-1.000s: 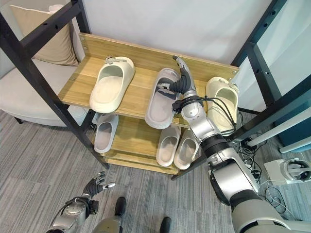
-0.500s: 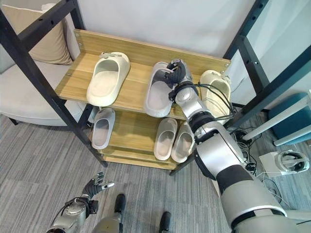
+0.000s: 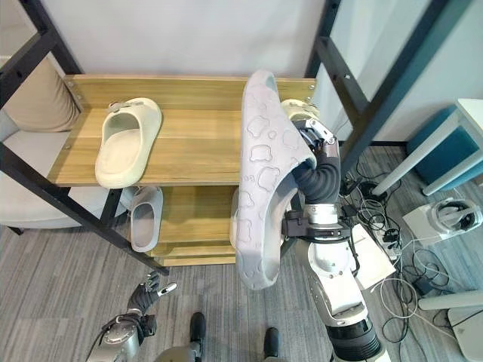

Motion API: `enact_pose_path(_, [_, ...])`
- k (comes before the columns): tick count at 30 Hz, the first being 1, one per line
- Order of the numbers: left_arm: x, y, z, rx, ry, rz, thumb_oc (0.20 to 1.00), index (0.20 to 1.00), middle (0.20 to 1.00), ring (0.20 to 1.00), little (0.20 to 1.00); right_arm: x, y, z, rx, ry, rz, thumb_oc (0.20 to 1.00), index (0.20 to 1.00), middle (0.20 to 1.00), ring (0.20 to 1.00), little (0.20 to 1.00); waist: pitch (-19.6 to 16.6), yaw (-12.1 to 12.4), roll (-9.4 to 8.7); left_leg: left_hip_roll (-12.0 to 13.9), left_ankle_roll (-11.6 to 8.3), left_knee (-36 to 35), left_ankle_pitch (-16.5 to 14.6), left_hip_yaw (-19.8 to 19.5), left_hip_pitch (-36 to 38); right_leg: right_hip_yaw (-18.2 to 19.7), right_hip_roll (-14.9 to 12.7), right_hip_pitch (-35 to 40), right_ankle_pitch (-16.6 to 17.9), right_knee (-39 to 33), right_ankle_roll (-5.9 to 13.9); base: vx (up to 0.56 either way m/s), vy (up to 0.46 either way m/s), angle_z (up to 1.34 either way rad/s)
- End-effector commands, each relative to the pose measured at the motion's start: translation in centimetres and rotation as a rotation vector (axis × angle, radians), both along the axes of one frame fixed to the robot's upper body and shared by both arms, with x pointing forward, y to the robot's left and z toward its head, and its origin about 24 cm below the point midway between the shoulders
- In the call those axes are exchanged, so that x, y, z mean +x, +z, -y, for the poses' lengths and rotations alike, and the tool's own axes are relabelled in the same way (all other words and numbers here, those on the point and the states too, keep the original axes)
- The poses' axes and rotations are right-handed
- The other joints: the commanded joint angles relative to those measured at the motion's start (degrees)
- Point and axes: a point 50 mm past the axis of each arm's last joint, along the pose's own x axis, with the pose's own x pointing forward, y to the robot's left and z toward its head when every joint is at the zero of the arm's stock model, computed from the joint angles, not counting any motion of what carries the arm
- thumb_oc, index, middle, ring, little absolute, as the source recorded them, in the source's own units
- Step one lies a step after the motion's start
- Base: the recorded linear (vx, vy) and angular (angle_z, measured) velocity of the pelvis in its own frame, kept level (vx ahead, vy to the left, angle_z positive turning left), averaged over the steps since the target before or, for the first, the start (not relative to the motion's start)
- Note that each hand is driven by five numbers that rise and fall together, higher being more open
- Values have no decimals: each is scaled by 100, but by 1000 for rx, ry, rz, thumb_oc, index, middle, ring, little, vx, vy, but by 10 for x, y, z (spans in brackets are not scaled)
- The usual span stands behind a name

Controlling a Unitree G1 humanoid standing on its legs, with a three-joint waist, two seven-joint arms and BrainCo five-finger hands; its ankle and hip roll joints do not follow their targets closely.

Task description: Arrange the slippers neatly on the shoe rack.

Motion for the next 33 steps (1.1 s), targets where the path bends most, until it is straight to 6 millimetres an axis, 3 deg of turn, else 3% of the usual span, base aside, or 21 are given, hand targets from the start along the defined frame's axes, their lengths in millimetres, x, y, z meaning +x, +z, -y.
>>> enact_pose_path(1, [26,12,-15,100,-83,49,1000,1000,1000,1000,1000,6,35,-38,-72,427,202,200,200,200,200,200,88,268,-331,175,-117,195,-476,-311,170,-77,-323,271,-211,20,396,-29,-41,4])
enact_pose_path(2, [25,11,-13,95,-103,48,1000,1000,1000,1000,1000,1,11,-62,-112,621,93,200,200,200,200,200,76,288,-310,181,-136,165,-447,-324,191,-119,-319,304,-227,32,384,-42,-34,10])
enact_pose_path(4, [27,14,-12,99,-120,67,1000,1000,1000,1000,1000,1,-16,-78,-240,686,-11,200,200,200,200,200,91,335,-282,183,-152,130,-416,-375,198,-189,-319,358,-272,63,379,-88,-30,26])
enact_pose_path(5, [34,19,-12,115,-130,101,1000,1000,1000,1000,1000,9,-56,-90,-423,669,-129,200,200,200,200,200,217,417,-271,185,-166,172,-397,-488,111,-270,-321,300,-353,235,365,-150,-26,29])
enact_pose_path(7, [40,24,-12,123,-132,127,1000,1000,1000,1000,1000,23,-83,-90,-596,557,-192,200,200,200,200,200,391,470,-265,167,-157,370,-426,-600,-97,-301,-338,158,-416,439,351,-259,-46,50])
enact_pose_path(8, [52,32,-10,133,-135,172,1000,1000,1000,1000,1000,42,-98,-83,-746,383,-215,200,200,200,200,200,683,523,-250,134,-153,798,-481,-731,-507,-326,-374,-130,-490,756,326,-450,-87,45])
enact_pose_path(9, [66,46,-5,138,-141,246,1000,1000,1000,1000,1000,72,-93,-70,-892,113,-171,200,200,200,200,200,956,602,-172,85,-160,1273,-545,-918,-1003,-396,-423,-484,-569,1111,293,-512,-75,26])
enact_pose_path(10, [77,61,-2,136,-141,322,1000,1000,1000,1000,1000,103,-73,-49,-948,-188,-127,200,200,200,200,200,1161,682,-36,9,-146,1561,-586,-1077,-1382,-435,-461,-818,-610,1420,280,-343,-29,41])
enact_pose_path(11, [81,67,-1,136,-135,350,1000,1000,1000,1000,1000,113,-66,-42,-931,-287,-130,200,200,200,200,200,1177,693,-1,-26,-134,1669,-607,-1114,-1544,-449,-475,-976,-644,1569,272,-223,70,90])
enact_pose_path(12, [91,84,9,126,-167,435,1000,1000,1000,1000,1000,142,-27,-15,-938,-607,-73,200,200,200,200,200,1314,784,123,-119,-90,1998,-712,-1238,-1986,-414,-519,-1395,-766,1977,255,-104,97,83])
enact_pose_path(13, [94,88,14,117,-189,457,1000,1000,1000,1000,1000,148,-16,-9,-964,-677,-50,200,200,200,200,200,1347,817,155,-144,-86,2088,-734,-1258,-2120,-421,-532,-1510,-793,2076,257,-103,128,56])
enact_pose_path(14, [98,97,22,103,-229,496,1000,1000,1000,1000,1000,160,10,7,-959,-813,-25,200,200,200,200,200,1430,892,211,-208,-75,2322,-828,-1284,-2390,-400,-568,-1724,-870,2315,256,-39,85,0])
enact_pose_path(16, [101,104,30,98,-260,526,1000,1000,1000,1000,1000,168,36,20,-937,-908,-3,200,200,200,200,200,1486,945,235,-243,-56,2536,-896,-1296,-2670,-390,-595,-1977,-896,2505,255,-7,92,42])
enact_pose_path(17, [105,111,39,91,-296,557,1000,1000,1000,1000,1000,175,63,35,-947,-1008,16,200,200,200,200,200,1636,1023,242,-270,-9,2882,-1021,-1314,-3082,-338,-586,-2323,-990,2769,241,43,100,66])
enact_pose_path(24, [115,126,53,96,-340,619,1000,1000,1000,1000,1000,185,81,65,-949,-1147,-77,200,200,200,200,200,1761,1142,242,-392,40,3078,-1157,-1412,-3365,-479,-599,-2397,-1085,2807,255,69,31,12])
enact_pose_path(33, [122,139,66,68,-366,669,1000,1000,1000,1000,1000,186,97,112,-929,-1292,-232,200,200,200,200,200,1860,1328,427,-538,62,3160,-1150,-1474,-3742,-613,-623,-2697,-1159,2961,256,16,3,5])
